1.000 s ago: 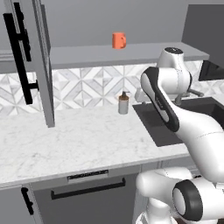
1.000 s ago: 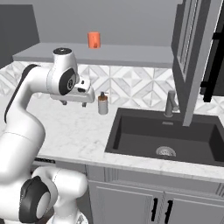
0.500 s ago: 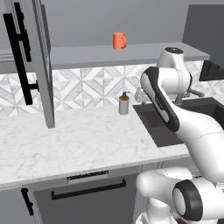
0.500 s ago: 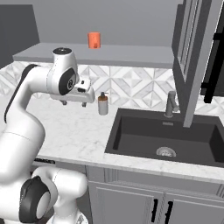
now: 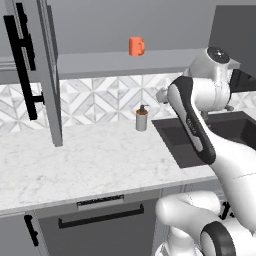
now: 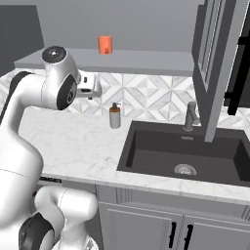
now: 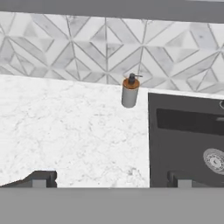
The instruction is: Gather all objects into one cabinet and sort the glasses and bowls to opposite sides.
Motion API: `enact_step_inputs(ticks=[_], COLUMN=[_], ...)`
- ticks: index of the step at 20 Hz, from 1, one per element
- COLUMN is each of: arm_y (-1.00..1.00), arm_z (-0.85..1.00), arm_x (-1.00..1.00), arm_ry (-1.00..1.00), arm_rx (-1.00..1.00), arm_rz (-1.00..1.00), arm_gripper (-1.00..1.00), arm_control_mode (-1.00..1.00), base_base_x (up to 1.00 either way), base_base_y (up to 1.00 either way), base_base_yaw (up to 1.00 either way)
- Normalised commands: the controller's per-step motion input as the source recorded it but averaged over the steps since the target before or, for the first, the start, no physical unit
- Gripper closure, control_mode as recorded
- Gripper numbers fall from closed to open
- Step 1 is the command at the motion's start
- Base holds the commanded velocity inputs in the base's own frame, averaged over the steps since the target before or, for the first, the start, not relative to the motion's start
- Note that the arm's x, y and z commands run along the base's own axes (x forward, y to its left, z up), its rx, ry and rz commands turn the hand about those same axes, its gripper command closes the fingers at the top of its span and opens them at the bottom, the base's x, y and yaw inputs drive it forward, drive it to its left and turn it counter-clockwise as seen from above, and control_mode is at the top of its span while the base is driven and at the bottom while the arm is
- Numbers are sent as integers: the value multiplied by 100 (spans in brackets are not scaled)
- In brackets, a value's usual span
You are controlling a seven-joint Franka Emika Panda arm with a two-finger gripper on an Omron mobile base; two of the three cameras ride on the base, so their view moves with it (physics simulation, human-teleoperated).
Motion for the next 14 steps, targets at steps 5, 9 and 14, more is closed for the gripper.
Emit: enact_step_inputs(ticks=[5, 9, 14], arm_y=[1, -2, 0], arm_z=[96, 85, 48], arm_x=[14, 38, 62], arm_ry=[-33, -13, 0], arm_rx=[1, 2, 0], arm_rz=[3, 1, 0], arm_gripper=[-100, -100, -100], arm_control_mode=[-100, -100, -100], base_base_x=[0, 0, 0], base_base_y=[0, 0, 0], base_base_yaw=[0, 0, 0])
